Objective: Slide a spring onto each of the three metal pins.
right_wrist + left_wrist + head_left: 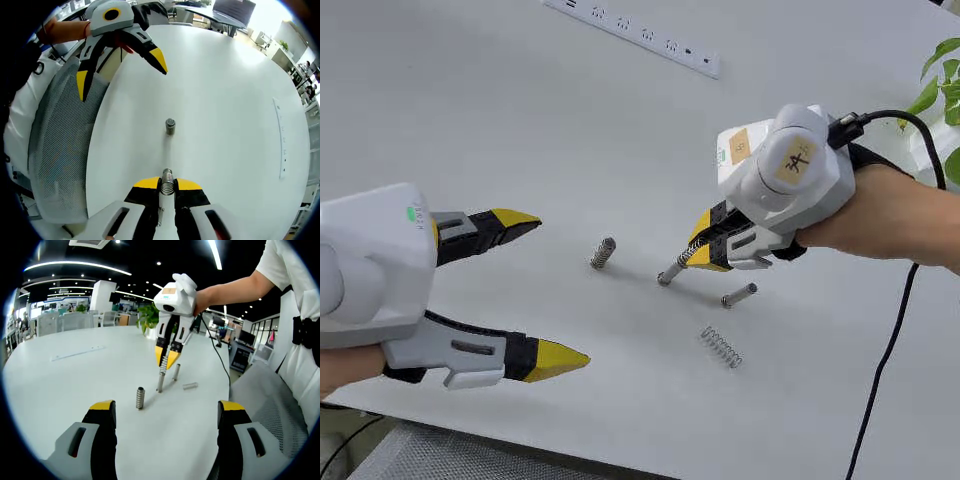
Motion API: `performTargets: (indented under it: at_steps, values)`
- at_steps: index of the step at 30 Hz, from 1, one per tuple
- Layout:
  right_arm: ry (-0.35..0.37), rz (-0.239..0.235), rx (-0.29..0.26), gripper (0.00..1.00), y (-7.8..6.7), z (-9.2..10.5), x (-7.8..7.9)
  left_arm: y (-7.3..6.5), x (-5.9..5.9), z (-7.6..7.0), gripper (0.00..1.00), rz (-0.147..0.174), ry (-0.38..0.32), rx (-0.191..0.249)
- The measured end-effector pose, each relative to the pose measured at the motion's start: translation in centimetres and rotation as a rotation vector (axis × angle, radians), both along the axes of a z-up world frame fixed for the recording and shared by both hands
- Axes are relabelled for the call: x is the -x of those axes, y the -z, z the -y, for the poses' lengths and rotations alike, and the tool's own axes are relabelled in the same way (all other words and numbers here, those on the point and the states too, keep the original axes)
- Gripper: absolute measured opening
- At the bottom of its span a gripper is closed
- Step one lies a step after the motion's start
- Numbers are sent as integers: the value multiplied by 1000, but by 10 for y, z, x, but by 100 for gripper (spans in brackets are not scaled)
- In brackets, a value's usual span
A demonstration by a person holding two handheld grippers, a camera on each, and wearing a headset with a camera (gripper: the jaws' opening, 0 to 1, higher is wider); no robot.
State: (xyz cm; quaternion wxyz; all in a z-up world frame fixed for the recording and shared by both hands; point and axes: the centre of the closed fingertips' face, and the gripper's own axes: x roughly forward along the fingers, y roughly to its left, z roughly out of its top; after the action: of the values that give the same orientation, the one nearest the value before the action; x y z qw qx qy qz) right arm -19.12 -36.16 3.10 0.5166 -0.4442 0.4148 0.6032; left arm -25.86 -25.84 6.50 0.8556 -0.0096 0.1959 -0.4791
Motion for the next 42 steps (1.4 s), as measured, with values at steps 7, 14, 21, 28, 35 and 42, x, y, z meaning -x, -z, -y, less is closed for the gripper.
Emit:
performTargets:
  at_steps: [7, 14, 21, 28, 35, 42]
  values:
    - [-4, -3, 0, 7, 5, -1, 1, 2, 1, -1, 83, -6, 0, -1]
    - [-7, -6, 1, 7, 14, -1, 2, 2, 1, 0, 82, -10, 1, -1]
    - [-13, -9, -1, 7, 21, -3, 5, 5, 2, 1, 83, -15, 2, -2]
    - [-25, -10, 4, 7, 29, -4, 9, 9, 1, 1, 83, -17, 3, -11]
    - [-28, -7, 8, 7, 40, -3, 7, 9, 1, 2, 83, -18, 6, -12]
    - [-26, -12, 7, 8, 46, -2, 5, 10, 1, 1, 83, -20, 4, -14]
